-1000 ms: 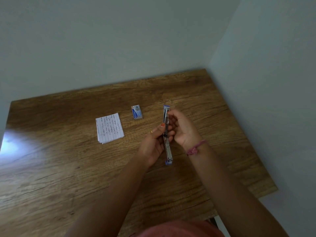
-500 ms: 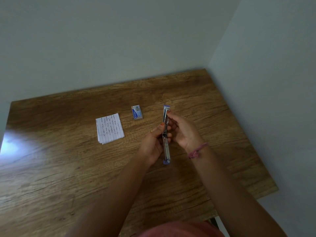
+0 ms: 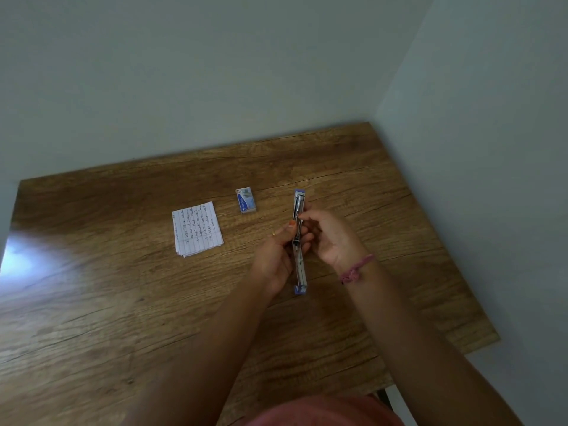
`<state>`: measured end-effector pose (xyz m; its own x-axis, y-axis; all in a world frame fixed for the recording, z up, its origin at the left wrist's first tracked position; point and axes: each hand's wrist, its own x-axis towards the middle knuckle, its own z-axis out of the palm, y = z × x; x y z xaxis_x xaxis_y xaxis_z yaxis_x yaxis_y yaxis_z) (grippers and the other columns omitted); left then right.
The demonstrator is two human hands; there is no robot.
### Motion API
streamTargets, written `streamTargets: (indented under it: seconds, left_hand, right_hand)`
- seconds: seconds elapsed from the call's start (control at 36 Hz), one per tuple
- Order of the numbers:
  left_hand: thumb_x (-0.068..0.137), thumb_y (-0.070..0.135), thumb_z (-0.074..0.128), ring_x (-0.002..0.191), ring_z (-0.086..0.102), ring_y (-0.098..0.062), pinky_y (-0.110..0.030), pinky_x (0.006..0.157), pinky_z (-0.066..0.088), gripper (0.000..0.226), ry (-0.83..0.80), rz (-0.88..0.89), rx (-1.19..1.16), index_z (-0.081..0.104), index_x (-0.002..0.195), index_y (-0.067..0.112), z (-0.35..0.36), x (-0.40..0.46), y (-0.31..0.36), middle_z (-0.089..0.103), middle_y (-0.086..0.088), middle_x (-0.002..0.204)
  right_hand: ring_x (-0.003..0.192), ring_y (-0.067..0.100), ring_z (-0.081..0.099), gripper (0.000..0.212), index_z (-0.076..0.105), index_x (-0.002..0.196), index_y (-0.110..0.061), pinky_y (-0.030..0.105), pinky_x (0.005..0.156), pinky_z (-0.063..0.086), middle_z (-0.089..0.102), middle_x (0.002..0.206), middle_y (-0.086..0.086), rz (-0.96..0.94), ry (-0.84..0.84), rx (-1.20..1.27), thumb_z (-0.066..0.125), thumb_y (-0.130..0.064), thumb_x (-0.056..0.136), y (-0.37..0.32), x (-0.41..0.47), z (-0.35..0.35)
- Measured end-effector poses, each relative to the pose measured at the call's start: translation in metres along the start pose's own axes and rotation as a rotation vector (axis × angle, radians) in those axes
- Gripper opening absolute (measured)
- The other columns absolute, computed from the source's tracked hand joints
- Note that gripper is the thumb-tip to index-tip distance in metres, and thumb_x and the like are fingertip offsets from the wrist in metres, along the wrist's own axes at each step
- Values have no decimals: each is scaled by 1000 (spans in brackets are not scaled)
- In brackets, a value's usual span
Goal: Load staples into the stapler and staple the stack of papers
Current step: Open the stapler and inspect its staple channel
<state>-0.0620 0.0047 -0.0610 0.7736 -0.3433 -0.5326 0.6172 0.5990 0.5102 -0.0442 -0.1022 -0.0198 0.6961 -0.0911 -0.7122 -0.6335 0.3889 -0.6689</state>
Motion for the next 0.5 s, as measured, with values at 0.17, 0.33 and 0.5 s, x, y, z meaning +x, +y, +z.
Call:
streamTargets:
  seconds: [0.17, 0.33, 0.5]
  left_hand:
    - [97, 7, 46, 77, 70, -14, -22, 70, 58, 22, 33, -14, -28, 64, 108, 0, 3, -1, 2, 71, -11, 89]
    - [97, 7, 47, 70, 70, -13, -22, 66, 58, 20, 63, -32, -7, 66, 101, 2, 7, -3, 3, 72, -7, 80]
    - [97, 8, 47, 69, 70, -12, -21, 66, 58, 21, 71, -33, -12, 67, 98, 2, 9, -4, 3, 73, -7, 78]
  right_hand:
    - [43, 5, 38, 13, 65, 78, -14, 18, 44, 32, 49, 58, -3, 22, 7, -4, 57, -7, 85, 5, 2, 0]
    - [39, 5, 31, 22, 52, 67, -15, 20, 44, 21, 45, 46, -7, 52, 5, -18, 47, -11, 88, 8, 6, 6]
    - [37, 4, 32, 23, 50, 64, -17, 18, 39, 23, 42, 44, -9, -4, 14, -7, 46, -15, 87, 12, 4, 7]
